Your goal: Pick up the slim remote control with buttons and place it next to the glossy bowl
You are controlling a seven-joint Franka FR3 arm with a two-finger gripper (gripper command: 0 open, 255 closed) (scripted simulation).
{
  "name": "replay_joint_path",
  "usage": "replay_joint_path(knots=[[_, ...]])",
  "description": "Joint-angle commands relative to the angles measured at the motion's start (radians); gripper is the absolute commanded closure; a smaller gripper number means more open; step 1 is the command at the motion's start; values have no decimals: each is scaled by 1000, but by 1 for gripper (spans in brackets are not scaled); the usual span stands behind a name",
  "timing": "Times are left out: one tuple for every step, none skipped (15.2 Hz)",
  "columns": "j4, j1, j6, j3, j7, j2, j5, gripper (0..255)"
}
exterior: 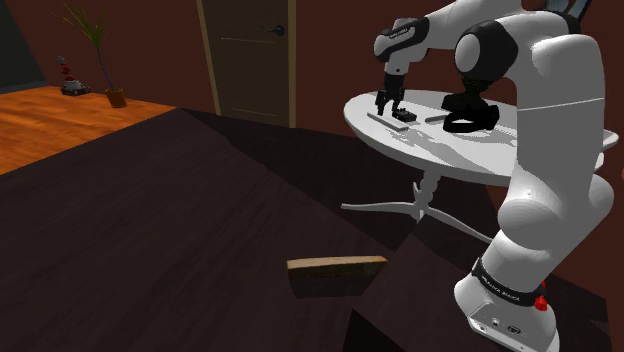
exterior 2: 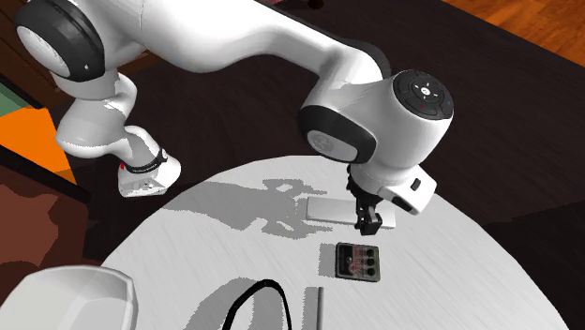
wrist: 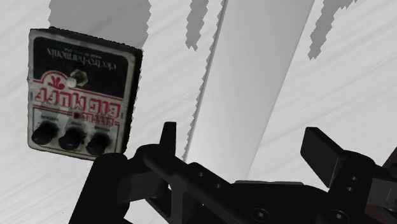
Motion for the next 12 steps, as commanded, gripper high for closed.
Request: replay_joint_path(knots=[[-14,-2,23,1,-4,9,4,0],[-23,-2,34,2,-5,12,5,0],[-32,-2,46,2,-6,15,6,0],[-41,-2,58,3,-7,18,8,0],[-46,-2,65,4,-8,20,9,0],[-46,-2,65,4,-8,20,9,0],[-46,-2,65,4,-8,20,9,0],[-46,-2,65,4,-8,20,9,0],[-46,-2,65,4,-8,20,9,0],[-46,-2,65,4,-8,20,9,0],[-46,-2,65,4,-8,20,9,0],[-45,-2,65,4,-8,20,9,0]])
